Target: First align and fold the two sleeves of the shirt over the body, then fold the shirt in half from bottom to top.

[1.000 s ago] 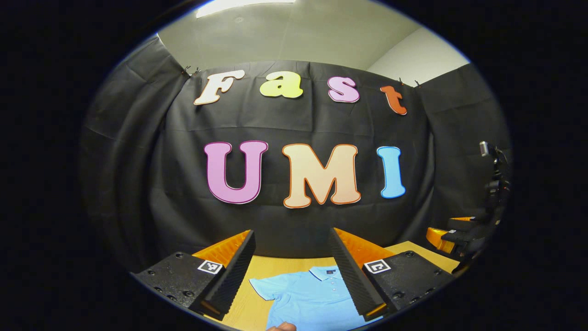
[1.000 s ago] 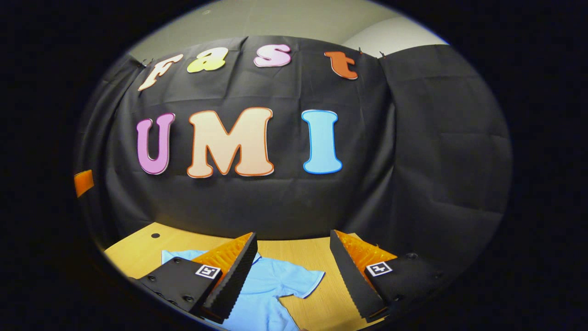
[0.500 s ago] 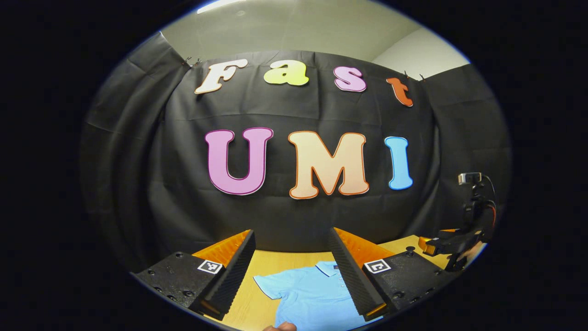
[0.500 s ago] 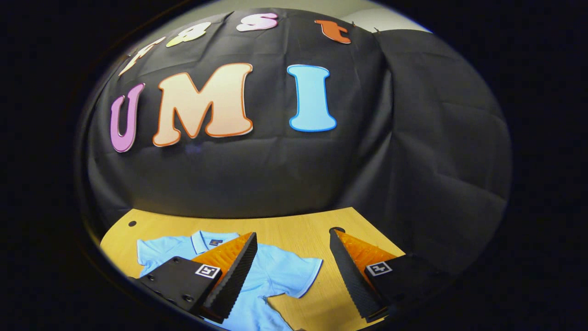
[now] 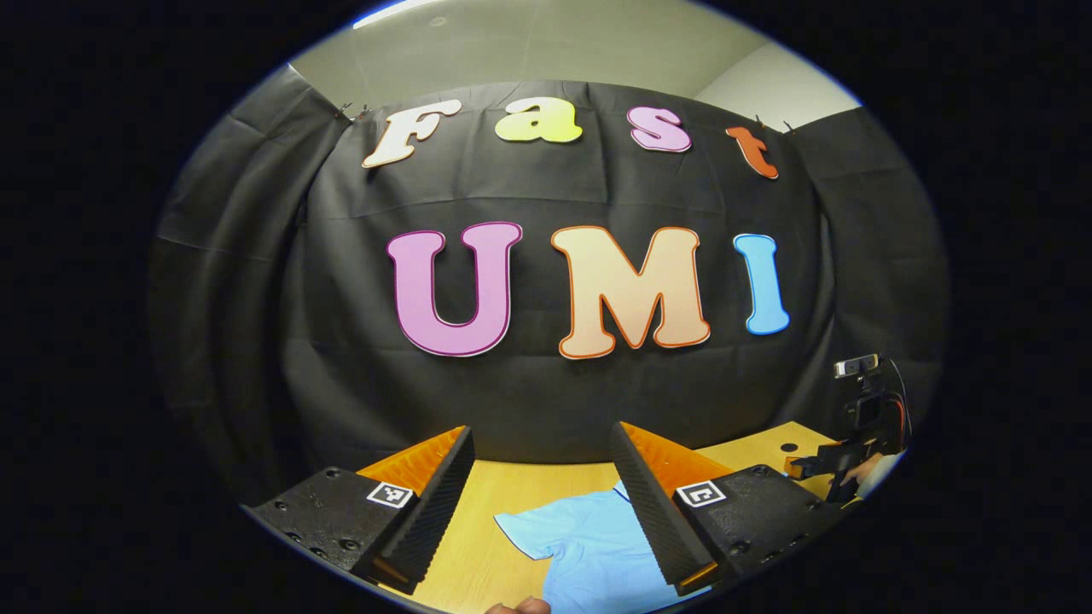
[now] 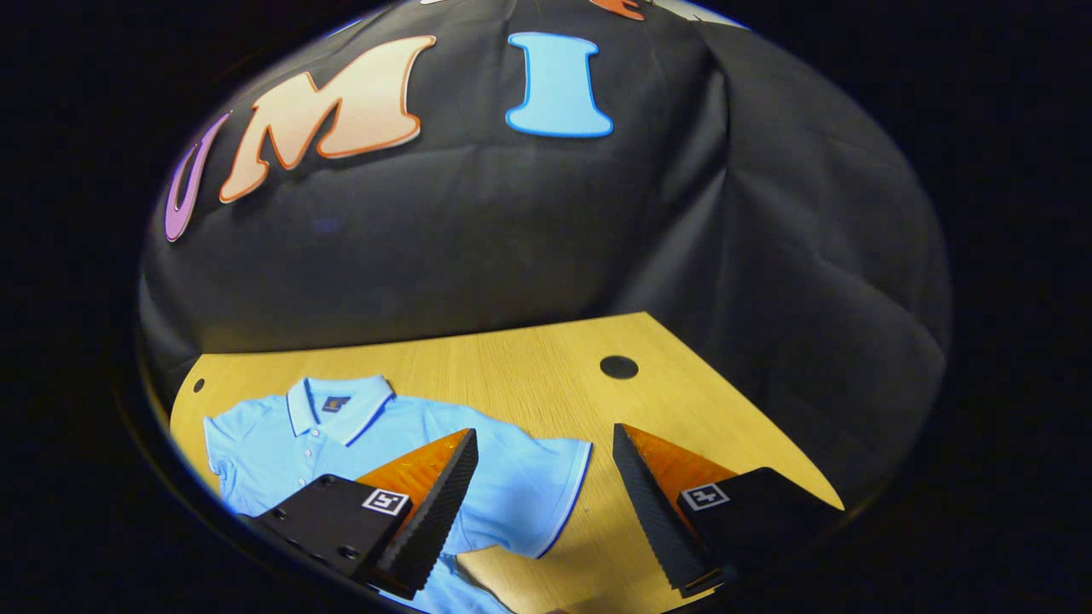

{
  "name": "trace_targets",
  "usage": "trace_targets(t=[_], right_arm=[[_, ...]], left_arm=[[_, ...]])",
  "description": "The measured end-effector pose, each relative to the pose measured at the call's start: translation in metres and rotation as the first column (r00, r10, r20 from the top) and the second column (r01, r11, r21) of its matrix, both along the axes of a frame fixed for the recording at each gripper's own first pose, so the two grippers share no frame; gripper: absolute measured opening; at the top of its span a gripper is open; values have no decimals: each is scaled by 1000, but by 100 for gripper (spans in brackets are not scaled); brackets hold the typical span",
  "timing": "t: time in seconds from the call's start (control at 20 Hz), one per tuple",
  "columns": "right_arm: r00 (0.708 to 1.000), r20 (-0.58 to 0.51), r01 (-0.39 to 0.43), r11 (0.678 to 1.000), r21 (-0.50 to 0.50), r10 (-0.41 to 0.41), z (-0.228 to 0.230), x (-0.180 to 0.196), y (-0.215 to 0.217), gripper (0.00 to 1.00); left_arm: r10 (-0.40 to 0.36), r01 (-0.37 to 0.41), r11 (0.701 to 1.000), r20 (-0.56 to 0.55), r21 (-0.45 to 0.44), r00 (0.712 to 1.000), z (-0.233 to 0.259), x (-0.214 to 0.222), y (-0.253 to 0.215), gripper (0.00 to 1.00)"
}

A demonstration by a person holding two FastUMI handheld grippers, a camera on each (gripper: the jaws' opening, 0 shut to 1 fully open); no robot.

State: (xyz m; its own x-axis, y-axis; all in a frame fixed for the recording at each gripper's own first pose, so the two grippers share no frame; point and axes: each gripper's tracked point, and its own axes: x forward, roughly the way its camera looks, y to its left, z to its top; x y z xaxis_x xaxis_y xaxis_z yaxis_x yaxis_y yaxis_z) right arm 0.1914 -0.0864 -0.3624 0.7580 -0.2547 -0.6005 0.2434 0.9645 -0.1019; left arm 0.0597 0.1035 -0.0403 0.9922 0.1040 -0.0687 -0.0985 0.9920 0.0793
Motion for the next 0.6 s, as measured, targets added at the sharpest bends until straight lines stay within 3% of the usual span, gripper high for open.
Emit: trace_targets(t=[0.4, 0.6], right_arm=[[987, -141, 78, 997, -1, -78, -65, -1, -21, 99], [970, -230, 86, 996, 34, -77, -89, -13, -19, 99]], left_arm=[[22, -22, 1000, -27, 16, 999, -12, 12, 11, 95], [17, -17, 1000, -40, 5, 999, -18, 19, 9, 95]])
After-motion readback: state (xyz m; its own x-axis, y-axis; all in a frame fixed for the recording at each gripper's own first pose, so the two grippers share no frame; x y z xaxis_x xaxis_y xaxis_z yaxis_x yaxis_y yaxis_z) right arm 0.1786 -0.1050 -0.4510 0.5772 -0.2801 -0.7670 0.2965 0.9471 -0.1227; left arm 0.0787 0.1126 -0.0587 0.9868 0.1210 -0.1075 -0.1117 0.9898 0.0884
